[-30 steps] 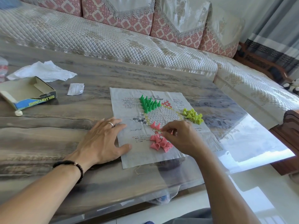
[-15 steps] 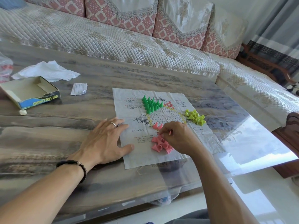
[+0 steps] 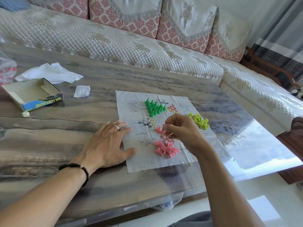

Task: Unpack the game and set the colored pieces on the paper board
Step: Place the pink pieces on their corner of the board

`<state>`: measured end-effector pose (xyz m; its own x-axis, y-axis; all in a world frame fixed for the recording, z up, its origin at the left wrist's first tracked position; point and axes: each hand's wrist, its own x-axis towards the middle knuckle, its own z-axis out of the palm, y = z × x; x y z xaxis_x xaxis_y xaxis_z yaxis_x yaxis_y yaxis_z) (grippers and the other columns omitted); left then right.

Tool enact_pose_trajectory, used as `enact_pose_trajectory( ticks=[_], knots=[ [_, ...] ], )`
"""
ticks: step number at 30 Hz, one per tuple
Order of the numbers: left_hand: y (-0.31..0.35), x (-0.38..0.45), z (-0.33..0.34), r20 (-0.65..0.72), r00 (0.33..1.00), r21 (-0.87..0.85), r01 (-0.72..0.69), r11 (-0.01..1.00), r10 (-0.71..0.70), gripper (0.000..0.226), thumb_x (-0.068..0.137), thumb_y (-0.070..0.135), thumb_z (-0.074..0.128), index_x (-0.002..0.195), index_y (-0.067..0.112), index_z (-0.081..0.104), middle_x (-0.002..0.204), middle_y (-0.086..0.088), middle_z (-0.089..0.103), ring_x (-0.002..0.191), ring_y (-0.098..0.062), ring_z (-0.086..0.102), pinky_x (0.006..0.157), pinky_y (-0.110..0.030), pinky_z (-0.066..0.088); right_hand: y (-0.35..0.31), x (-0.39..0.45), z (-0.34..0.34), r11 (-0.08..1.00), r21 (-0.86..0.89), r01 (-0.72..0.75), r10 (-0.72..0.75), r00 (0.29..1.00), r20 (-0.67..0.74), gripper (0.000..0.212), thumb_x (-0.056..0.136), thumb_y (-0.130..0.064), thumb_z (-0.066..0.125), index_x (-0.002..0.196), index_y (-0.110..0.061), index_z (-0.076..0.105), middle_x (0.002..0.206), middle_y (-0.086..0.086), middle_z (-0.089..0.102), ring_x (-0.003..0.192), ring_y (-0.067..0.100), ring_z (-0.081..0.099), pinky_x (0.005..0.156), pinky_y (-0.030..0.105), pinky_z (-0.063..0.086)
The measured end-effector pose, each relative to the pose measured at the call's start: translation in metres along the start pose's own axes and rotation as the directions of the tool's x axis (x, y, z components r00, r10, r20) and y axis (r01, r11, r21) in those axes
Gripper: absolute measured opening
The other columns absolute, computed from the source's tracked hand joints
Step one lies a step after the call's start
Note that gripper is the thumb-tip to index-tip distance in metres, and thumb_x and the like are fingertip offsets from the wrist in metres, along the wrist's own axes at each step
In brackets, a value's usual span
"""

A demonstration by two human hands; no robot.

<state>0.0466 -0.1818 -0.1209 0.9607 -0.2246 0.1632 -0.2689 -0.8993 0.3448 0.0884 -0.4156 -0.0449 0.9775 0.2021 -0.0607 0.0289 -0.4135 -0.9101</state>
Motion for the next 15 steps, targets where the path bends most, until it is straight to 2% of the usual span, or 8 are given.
enact_pose_trajectory(
  ticks=[4,7,10,13,15],
  knots=[
    [-0.0010,-0.0004,0.0002,-0.002,1.000,-0.005,0.004,1.000,-0.004,0.094,0.064,0.079,0.027,0.141,0.027,0.042,0.153,0.005,0.032,0.143,-0.011,0.021,0.119,-0.033,0.009,-0.0009,0.0015,0.0028,0.985,0.163,-0.063,0.065,0.998,-0.005,0.011,0.082,0.001,0.069,0.092,0.005,0.065,0.086,0.024,0.070,0.082,0.028,0.073,0.077,0.036,0.060],
    [-0.0007,-0.0005,-0.0002,0.008,1.000,-0.009,0.009,1.000,-0.009,0.094,0.064,0.079,0.026,0.142,0.028,0.040,0.154,0.006,0.030,0.144,-0.011,0.018,0.120,-0.034,0.007,-0.0035,0.0007,0.0038,0.984,0.166,-0.069,0.070,0.998,-0.004,0.010,0.082,-0.001,0.071,0.090,0.004,0.067,0.075,0.017,0.070,0.072,0.024,0.072,0.068,0.029,0.060],
    [0.0002,-0.0003,-0.0004,0.015,1.000,-0.005,0.013,1.000,-0.013,0.095,0.063,0.079,0.024,0.143,0.029,0.038,0.154,0.007,0.028,0.144,-0.010,0.016,0.120,-0.033,0.006,-0.0030,0.0022,0.0028,1.000,-0.020,-0.009,0.007,0.994,-0.112,0.011,0.079,-0.005,0.076,0.086,0.000,0.069,0.065,0.009,0.068,0.057,0.017,0.064,0.058,0.024,0.055],
    [0.0005,-0.0008,-0.0015,0.017,1.000,-0.008,0.019,1.000,-0.018,0.096,0.062,0.079,0.023,0.143,0.029,0.037,0.155,0.007,0.027,0.144,-0.010,0.016,0.119,-0.031,0.005,0.0008,0.0054,0.0013,0.974,-0.227,0.006,-0.051,0.981,-0.189,0.006,0.077,-0.002,0.076,0.078,-0.005,0.070,0.063,0.006,0.069,0.056,0.018,0.067,0.058,0.029,0.058],
    [0.0005,-0.0009,-0.0020,0.017,1.000,-0.002,0.019,1.000,-0.019,0.096,0.062,0.079,0.022,0.143,0.029,0.037,0.155,0.007,0.027,0.144,-0.010,0.015,0.119,-0.031,0.005,0.0041,0.0062,0.0031,0.907,-0.421,0.014,-0.099,0.978,-0.181,0.011,0.078,-0.002,0.073,0.074,-0.012,0.073,0.064,-0.001,0.070,0.060,0.014,0.068,0.059,0.023,0.058]
  ],
)
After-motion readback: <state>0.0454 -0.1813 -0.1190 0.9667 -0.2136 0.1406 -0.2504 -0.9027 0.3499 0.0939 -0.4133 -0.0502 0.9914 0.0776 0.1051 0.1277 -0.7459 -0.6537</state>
